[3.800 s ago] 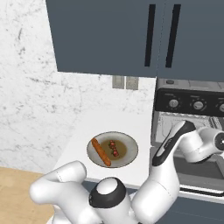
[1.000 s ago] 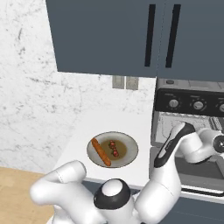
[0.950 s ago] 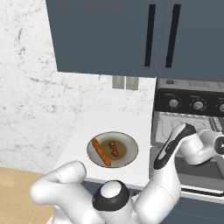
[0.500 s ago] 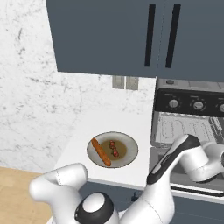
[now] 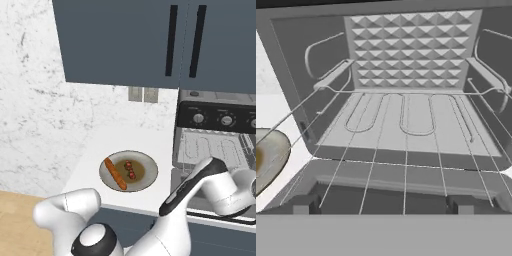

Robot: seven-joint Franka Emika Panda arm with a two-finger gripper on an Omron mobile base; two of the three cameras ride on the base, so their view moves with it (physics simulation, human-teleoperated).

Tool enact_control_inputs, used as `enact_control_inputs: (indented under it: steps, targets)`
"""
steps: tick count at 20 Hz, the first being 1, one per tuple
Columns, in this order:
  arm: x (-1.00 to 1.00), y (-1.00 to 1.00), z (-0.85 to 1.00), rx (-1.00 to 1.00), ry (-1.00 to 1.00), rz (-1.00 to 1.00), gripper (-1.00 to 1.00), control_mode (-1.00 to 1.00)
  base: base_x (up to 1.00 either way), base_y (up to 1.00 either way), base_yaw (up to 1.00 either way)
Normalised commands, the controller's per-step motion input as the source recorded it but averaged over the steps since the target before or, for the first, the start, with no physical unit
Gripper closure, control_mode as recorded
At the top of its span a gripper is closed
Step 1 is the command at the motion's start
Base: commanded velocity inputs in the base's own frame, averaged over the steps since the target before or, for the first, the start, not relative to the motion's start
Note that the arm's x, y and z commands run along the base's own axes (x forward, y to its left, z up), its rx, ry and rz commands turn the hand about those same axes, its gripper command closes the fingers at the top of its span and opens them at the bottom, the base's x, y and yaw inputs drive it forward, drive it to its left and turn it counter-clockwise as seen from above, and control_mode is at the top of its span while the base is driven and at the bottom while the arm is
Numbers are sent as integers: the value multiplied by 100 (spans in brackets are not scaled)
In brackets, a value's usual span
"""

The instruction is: Pick up the kebab skewer and baguette bread, and place them inside the toaster oven. Close the toaster oven door and start by setting the timer.

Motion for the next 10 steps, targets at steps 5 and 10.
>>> enact_control_inputs:
  steps: [5,10]
  targets:
    - [-46,17,73,1,0,-2,-100,-100,0,0,0]
    - [-30,75,78,1,12,0,-100,-100,0,0,0]
